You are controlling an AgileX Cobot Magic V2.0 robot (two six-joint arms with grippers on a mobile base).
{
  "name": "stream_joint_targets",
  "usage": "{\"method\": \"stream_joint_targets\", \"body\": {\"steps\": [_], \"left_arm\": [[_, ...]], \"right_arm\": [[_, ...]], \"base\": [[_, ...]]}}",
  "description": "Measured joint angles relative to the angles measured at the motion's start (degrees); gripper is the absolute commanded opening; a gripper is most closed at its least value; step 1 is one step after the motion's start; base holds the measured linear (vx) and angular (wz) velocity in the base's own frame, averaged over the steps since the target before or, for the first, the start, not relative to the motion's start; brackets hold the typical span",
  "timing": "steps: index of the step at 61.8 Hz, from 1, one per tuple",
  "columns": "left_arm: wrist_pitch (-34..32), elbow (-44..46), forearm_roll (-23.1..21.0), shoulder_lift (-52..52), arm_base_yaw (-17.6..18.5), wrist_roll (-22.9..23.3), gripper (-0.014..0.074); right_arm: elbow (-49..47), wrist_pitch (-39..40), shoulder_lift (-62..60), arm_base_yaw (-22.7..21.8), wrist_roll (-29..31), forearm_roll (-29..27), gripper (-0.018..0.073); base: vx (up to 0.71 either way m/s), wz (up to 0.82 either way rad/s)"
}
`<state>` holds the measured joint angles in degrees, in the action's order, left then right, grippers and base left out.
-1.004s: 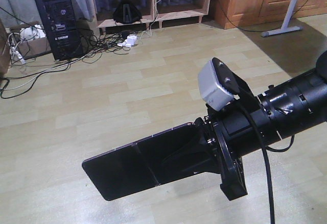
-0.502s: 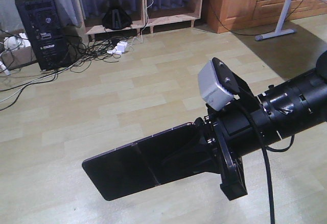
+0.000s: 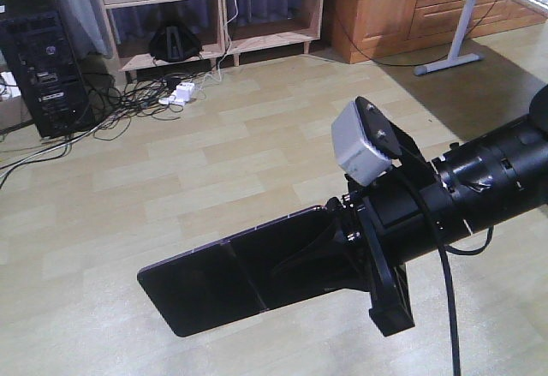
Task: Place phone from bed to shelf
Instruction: 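Keep holding the phone while turning the base toward the white desk, then drive toward the white desk with the phone held in the right gripper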
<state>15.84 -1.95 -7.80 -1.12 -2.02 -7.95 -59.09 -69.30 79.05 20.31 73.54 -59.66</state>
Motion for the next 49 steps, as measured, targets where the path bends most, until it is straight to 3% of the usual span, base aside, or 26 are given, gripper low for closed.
{"method": "stream_joint_targets", "body": {"steps": [49], "left_arm": [[0.0, 0.0, 0.0, 0.0, 0.0, 0.0, 0.0001]], "right_arm": [[0.0, 0.0, 0.0, 0.0, 0.0, 0.0, -0.0001]], "base": [[0.21, -0.18]]}}
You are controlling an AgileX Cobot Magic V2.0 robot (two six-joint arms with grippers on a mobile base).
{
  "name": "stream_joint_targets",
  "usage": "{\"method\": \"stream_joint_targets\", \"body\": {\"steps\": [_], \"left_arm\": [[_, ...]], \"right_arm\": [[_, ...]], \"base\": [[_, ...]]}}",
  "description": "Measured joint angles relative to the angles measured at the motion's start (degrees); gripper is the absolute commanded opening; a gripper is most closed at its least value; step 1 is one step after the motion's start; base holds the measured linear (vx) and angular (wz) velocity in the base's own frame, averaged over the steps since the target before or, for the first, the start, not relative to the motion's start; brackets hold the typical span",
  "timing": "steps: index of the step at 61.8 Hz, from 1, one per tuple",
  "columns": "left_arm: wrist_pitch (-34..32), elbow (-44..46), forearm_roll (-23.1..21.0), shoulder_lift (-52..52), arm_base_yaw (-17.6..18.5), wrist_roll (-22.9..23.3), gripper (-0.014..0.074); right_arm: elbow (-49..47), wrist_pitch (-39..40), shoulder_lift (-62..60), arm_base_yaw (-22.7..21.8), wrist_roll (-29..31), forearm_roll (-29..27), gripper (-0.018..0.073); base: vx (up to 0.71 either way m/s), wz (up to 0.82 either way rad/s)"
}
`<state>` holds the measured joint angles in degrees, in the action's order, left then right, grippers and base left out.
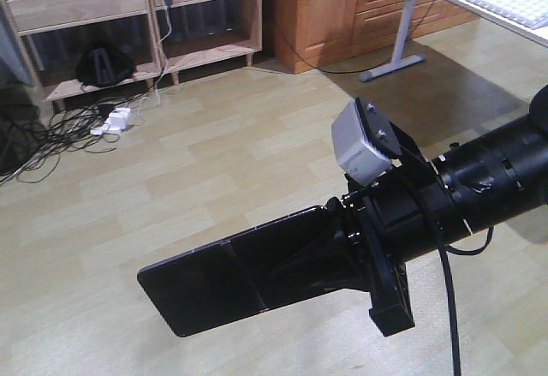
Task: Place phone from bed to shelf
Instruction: 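Drive toward the white desk with the phone held in the right gripper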
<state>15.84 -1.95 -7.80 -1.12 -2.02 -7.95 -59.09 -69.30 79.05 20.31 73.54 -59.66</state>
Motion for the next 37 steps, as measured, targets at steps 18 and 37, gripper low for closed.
{"method": "stream_joint_targets", "body": {"steps": [18, 37], "left_arm": [[0.0, 0.0, 0.0, 0.0, 0.0, 0.0, 0.0001], [0.0, 0.0, 0.0, 0.0, 0.0, 0.0, 0.0001]], "right_arm": [[0.0, 0.0, 0.0, 0.0, 0.0, 0.0, -0.0001], [0.0, 0.0, 0.0, 0.0, 0.0, 0.0, -0.0001]], "base": [[0.2, -0.23], [0.22, -0.2]]}}
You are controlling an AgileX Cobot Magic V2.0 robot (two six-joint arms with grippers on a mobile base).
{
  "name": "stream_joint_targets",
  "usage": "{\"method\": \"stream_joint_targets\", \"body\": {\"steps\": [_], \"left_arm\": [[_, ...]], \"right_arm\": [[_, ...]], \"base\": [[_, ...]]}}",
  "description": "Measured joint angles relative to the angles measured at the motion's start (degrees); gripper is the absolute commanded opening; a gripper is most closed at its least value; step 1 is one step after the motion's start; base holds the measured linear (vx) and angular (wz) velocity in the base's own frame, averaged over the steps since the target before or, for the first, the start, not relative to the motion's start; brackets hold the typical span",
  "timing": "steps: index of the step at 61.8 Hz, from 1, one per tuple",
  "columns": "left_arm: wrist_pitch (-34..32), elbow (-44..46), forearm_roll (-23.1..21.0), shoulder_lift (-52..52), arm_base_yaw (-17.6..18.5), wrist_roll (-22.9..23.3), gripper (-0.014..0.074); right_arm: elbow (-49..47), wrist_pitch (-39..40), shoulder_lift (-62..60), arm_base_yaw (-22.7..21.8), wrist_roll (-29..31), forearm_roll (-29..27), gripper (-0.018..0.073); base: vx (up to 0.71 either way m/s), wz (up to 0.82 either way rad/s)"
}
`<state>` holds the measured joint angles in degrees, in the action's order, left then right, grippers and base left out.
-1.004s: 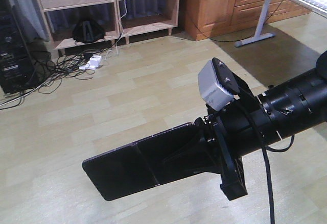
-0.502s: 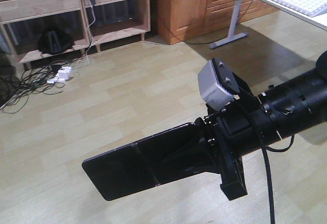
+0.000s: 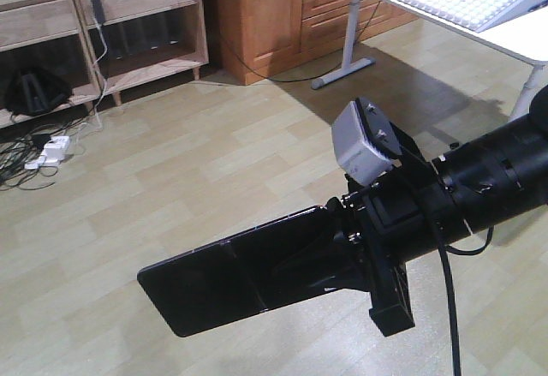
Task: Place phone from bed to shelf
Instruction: 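Drive toward the white desk with the phone held in the right gripper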
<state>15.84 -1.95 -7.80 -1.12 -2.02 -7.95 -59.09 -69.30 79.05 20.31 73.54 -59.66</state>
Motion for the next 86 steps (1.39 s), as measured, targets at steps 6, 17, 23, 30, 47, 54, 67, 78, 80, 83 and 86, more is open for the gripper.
{"method": "stream_joint_targets", "body": {"steps": [6, 17, 23, 30, 47, 54, 67, 78, 80, 83, 86], "left_arm": [[0.0, 0.0, 0.0, 0.0, 0.0, 0.0, 0.0001], [0.0, 0.0, 0.0, 0.0, 0.0, 0.0, 0.0001], [0.0, 0.0, 0.0, 0.0, 0.0, 0.0, 0.0001], [0.0, 0.0, 0.0, 0.0, 0.0, 0.0, 0.0001], [0.0, 0.0, 0.0, 0.0, 0.0, 0.0, 0.0001], [0.0, 0.0, 0.0, 0.0, 0.0, 0.0, 0.0001], [0.0, 0.0, 0.0, 0.0, 0.0, 0.0, 0.0001], [0.0, 0.0, 0.0, 0.0, 0.0, 0.0, 0.0001], [0.0, 0.0, 0.0, 0.0, 0.0, 0.0, 0.0001], [0.0, 0.0, 0.0, 0.0, 0.0, 0.0, 0.0001], [0.0, 0.0, 0.0, 0.0, 0.0, 0.0, 0.0001]], "right_arm": [[0.0, 0.0, 0.0, 0.0, 0.0, 0.0, -0.0001], [0.0, 0.0, 0.0, 0.0, 0.0, 0.0, -0.0001], [0.0, 0.0, 0.0, 0.0, 0.0, 0.0, -0.0001], [0.0, 0.0, 0.0, 0.0, 0.0, 0.0, -0.0001], [0.0, 0.0, 0.0, 0.0, 0.0, 0.0, -0.0001], [0.0, 0.0, 0.0, 0.0, 0.0, 0.0, -0.0001], [0.0, 0.0, 0.0, 0.0, 0.0, 0.0, -0.0001], [0.0, 0.0, 0.0, 0.0, 0.0, 0.0, -0.0001], [0.0, 0.0, 0.0, 0.0, 0.0, 0.0, -0.0001], [0.0, 0.0, 0.0, 0.0, 0.0, 0.0, -0.0001], [0.0, 0.0, 0.0, 0.0, 0.0, 0.0, -0.0001]], "base": [[0.24, -0.15], [0.26, -0.11], [0.27, -0.06], [0.28, -0.04], [0.28, -0.02], [0.28, -0.01], [0.28, 0.0], [0.28, 0.0], [0.27, 0.01], [0.27, 0.01], [0.27, 0.01]]}}
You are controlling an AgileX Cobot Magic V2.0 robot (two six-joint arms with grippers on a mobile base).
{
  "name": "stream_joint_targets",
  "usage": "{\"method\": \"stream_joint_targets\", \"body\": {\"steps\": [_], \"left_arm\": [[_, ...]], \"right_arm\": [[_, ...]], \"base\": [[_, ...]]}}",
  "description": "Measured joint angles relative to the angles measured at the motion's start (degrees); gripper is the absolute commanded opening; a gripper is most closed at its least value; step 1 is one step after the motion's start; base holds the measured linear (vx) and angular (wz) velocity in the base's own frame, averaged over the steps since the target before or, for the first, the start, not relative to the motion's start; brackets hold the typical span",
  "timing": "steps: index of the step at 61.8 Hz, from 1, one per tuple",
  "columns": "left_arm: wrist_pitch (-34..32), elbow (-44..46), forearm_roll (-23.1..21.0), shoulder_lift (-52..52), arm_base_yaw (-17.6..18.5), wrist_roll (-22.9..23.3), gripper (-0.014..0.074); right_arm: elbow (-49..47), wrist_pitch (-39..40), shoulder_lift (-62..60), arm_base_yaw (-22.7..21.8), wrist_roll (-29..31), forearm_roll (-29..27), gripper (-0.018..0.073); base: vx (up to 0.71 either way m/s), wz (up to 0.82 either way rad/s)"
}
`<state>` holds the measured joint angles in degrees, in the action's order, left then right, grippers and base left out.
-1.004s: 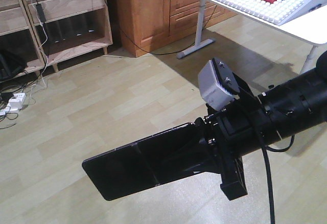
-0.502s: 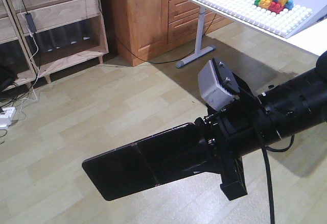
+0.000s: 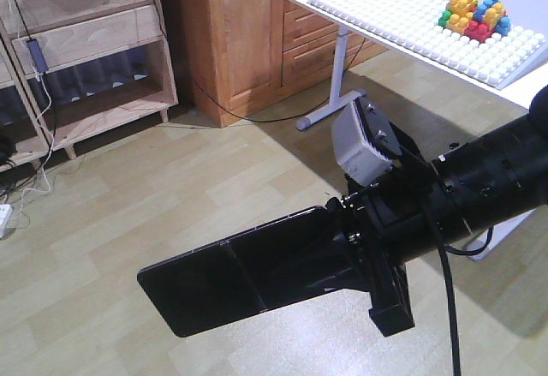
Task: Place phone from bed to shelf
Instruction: 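Drive toward the white desk with the phone held in the right gripper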
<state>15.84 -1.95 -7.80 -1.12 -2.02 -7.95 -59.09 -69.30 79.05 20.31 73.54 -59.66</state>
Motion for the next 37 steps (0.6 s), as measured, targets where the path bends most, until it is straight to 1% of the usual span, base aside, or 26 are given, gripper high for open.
{"method": "stream_joint_targets", "body": {"steps": [37], "left_arm": [[0.0, 0.0, 0.0, 0.0, 0.0, 0.0, 0.0001]], "right_arm": [[0.0, 0.0, 0.0, 0.0, 0.0, 0.0, -0.0001]], "base": [[0.28, -0.02]]}}
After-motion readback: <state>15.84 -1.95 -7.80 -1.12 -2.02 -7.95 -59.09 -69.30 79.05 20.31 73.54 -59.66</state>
